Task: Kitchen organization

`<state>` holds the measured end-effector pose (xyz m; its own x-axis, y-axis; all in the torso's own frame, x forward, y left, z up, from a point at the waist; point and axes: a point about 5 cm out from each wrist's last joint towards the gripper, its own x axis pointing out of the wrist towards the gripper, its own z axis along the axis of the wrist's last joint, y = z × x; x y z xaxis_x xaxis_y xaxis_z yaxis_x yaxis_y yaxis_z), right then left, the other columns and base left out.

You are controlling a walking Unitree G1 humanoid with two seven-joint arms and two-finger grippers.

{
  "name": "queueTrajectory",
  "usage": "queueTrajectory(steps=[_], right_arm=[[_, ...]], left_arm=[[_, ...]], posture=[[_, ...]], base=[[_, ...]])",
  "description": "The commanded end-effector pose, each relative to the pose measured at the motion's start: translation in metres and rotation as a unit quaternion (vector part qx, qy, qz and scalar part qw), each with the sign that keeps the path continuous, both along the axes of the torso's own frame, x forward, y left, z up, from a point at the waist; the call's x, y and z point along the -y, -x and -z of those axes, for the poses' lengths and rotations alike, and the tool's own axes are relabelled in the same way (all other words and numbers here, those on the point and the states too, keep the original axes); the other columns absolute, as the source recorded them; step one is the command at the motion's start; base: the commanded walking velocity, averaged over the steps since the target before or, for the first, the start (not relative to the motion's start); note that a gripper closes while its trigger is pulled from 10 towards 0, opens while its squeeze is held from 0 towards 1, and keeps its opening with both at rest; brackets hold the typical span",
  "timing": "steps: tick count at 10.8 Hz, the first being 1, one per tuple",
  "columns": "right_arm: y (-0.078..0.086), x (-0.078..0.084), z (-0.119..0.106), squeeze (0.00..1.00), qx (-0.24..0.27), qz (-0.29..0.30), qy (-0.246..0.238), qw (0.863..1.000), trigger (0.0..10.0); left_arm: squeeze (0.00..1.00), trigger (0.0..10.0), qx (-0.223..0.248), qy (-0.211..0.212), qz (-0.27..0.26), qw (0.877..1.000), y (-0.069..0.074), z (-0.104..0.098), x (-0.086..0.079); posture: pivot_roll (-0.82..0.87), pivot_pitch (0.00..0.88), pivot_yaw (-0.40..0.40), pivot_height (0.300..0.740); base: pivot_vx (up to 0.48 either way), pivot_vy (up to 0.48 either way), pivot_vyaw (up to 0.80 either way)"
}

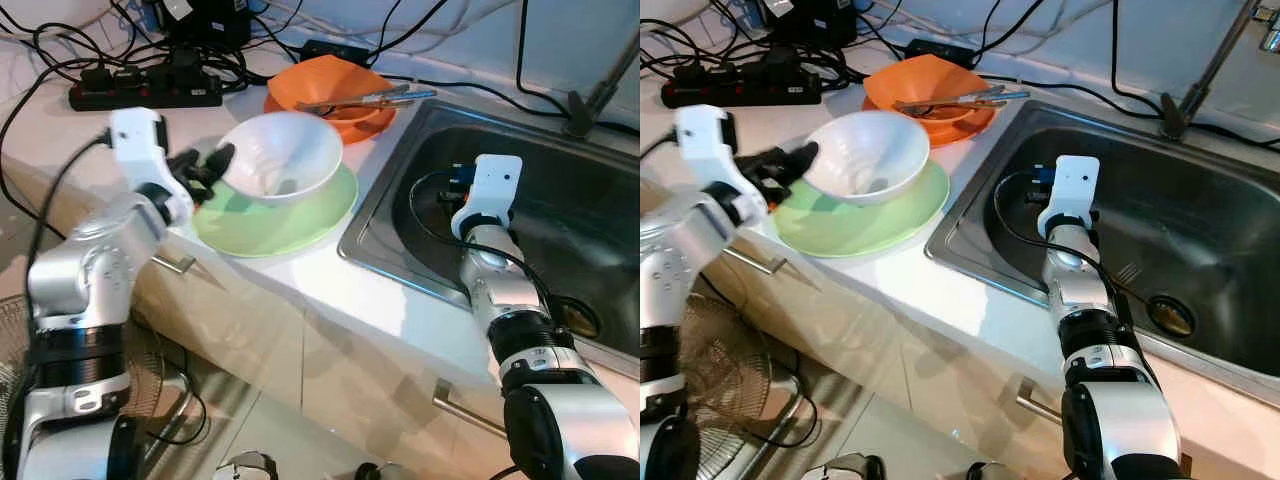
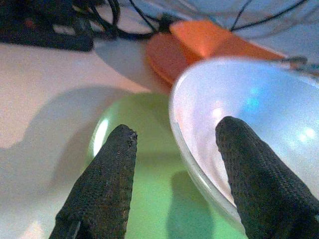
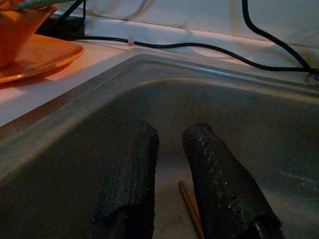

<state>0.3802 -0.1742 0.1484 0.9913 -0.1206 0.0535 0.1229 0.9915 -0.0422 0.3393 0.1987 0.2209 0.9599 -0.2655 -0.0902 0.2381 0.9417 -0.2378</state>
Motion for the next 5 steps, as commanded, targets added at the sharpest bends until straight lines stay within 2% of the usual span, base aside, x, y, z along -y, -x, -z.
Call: queueTrajectory(steps=[1,2,5], right_arm=[[0.0021,0.0005,0.0027,0.00,-0.004,0.002,-0.001,1.000,10.0],[0.0026,-0.0001,0.0032,0.00,-0.004,0.002,-0.001,1.000,10.0],[0.0029,-0.0003,0.0033,0.00,-0.003,0.004,-0.002,1.000,10.0]], left_arm=[[0.00,10.0,-0.028,0.000,0.019,0.999,-0.0017,0.0087,0.0082],[0.00,10.0,-0.046,0.004,0.031,0.998,-0.0024,0.0158,0.0133],[0.00,10.0,-0.050,0.033,0.042,0.997,-0.0037,0.0166,0.0173]], posture=[[0.14,0.096,-0.004,0.740],[0.14,0.092,0.001,0.740],[0.14,0.083,0.004,0.740]], base=[[0.000,0.000,0.00],[0.000,0.000,0.00],[0.000,0.000,0.00]])
